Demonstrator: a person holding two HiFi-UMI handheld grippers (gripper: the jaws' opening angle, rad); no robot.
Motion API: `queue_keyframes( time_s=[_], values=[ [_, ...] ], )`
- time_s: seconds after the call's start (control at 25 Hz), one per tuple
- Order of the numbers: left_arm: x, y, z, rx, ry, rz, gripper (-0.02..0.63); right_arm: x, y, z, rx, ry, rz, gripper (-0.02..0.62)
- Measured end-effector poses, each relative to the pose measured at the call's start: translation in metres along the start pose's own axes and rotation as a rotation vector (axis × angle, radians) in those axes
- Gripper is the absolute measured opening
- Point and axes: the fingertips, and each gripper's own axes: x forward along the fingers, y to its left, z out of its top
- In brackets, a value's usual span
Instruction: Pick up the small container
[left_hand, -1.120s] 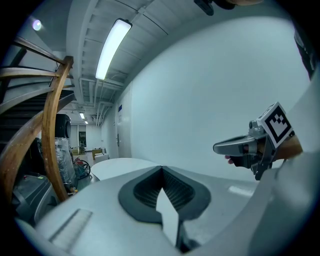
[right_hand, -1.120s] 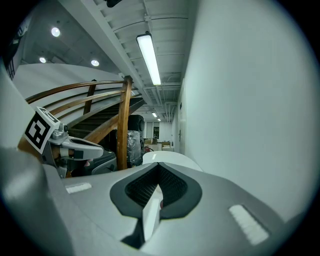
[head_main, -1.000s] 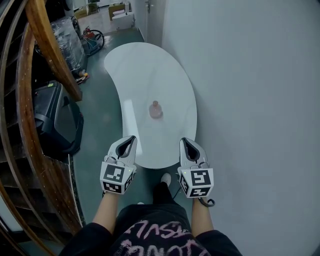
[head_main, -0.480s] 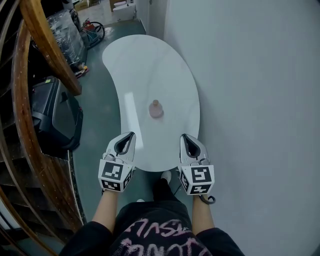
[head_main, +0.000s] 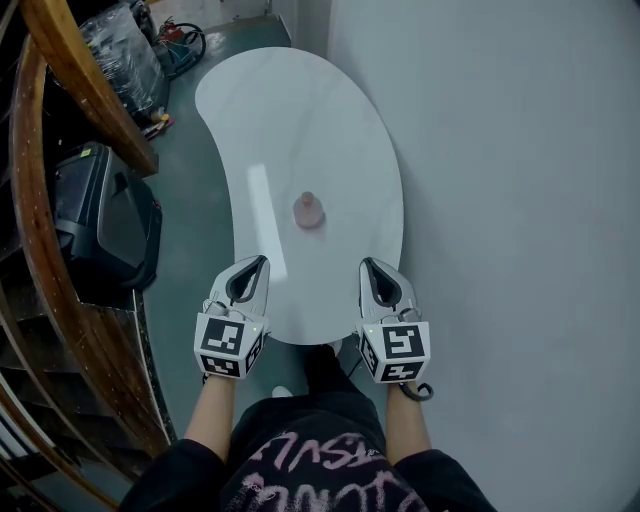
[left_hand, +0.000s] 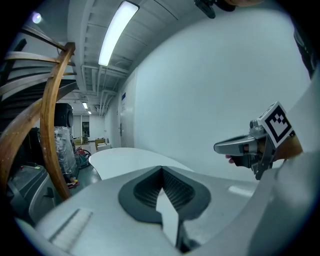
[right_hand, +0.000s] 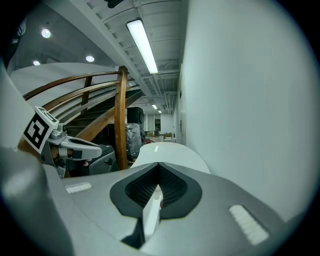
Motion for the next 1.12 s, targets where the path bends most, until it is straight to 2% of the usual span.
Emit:
queue_keyframes(
  time_s=[0.32, 1.12],
  values=[
    [0.034, 0.009, -0.007, -0.007, 0.043, 0.008, 0.000, 0.033, -0.018, -0.006, 0.010, 0.032, 0.024, 0.009],
    [0.111, 0.012, 0.002, 0.016, 0.116, 0.055, 0.000, 0.098, -0.069, -0.008, 0.036, 0.074, 0.121, 0.009]
  ],
)
